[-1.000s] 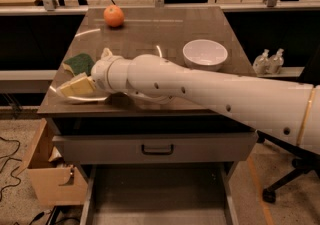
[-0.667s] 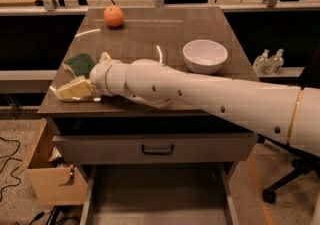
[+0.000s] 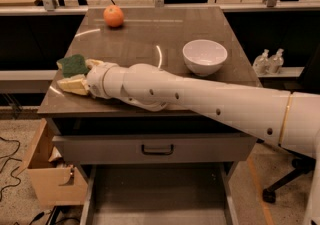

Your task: Place sponge into middle drawer

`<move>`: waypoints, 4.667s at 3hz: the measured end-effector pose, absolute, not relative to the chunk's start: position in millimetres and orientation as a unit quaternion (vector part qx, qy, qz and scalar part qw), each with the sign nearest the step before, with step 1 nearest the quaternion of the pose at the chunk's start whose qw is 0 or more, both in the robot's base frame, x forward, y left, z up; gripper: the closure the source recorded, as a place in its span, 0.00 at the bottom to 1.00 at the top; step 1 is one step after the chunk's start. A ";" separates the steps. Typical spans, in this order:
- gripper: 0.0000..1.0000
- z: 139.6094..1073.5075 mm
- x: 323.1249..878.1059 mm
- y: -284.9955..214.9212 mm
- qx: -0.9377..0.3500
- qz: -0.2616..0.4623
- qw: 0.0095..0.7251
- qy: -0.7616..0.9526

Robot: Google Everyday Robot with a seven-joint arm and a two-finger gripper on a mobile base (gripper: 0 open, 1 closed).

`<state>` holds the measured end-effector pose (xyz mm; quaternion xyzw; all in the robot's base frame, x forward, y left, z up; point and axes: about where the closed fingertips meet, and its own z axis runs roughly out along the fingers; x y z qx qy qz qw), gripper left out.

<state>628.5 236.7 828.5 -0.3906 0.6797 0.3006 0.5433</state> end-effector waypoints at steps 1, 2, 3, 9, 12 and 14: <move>0.63 828.8 628.4 236.8 -0.391 0.301 0.543 0.680; 0.88 829.0 627.5 238.6 -0.392 0.302 0.543 0.679; 1.00 829.1 627.2 239.2 -0.392 0.302 0.543 0.679; 1.00 878.4 513.3 70.0 -0.483 0.353 0.513 0.616; 1.00 857.9 404.0 -10.1 -0.469 0.355 0.471 0.657; 1.00 860.0 412.4 4.8 -0.484 0.352 0.469 0.650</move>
Offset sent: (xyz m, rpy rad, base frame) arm 0.0000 0.0001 0.0003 0.0000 0.0000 0.0001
